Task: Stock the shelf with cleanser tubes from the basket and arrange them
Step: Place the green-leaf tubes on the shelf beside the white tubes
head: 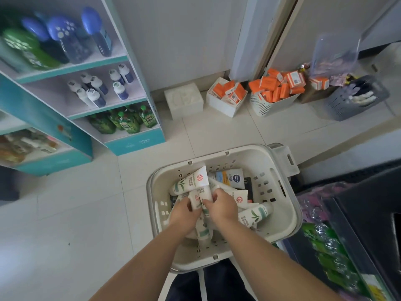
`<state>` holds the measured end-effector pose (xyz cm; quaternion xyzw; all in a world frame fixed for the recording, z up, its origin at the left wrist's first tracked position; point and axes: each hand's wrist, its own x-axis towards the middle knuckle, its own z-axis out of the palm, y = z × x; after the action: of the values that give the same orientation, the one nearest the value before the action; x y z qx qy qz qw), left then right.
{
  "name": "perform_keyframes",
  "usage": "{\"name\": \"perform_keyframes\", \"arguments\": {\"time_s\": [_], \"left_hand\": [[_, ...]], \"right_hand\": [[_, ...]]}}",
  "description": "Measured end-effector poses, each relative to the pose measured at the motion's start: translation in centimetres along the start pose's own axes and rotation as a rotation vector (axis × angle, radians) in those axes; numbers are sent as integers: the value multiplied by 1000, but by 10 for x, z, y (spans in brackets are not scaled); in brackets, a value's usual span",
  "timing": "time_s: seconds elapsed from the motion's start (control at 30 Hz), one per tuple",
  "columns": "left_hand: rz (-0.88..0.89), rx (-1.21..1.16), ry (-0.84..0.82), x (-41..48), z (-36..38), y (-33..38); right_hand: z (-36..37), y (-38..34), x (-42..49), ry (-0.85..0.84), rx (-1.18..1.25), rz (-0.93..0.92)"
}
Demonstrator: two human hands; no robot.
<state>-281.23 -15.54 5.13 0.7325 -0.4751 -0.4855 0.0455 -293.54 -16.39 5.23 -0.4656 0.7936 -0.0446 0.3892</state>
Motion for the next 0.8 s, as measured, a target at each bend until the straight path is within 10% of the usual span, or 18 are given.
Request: {"name": "perform_keyframes", "arguments": {"time_s": [0.5, 0.8], "left_hand": [[146, -184, -32, -33, -35, 6], [342, -448, -156, -63, -77, 57]], "right_hand": [[-2, 9, -46, 33, 271, -1], [-69, 18, -105, 25, 1155, -23]]}}
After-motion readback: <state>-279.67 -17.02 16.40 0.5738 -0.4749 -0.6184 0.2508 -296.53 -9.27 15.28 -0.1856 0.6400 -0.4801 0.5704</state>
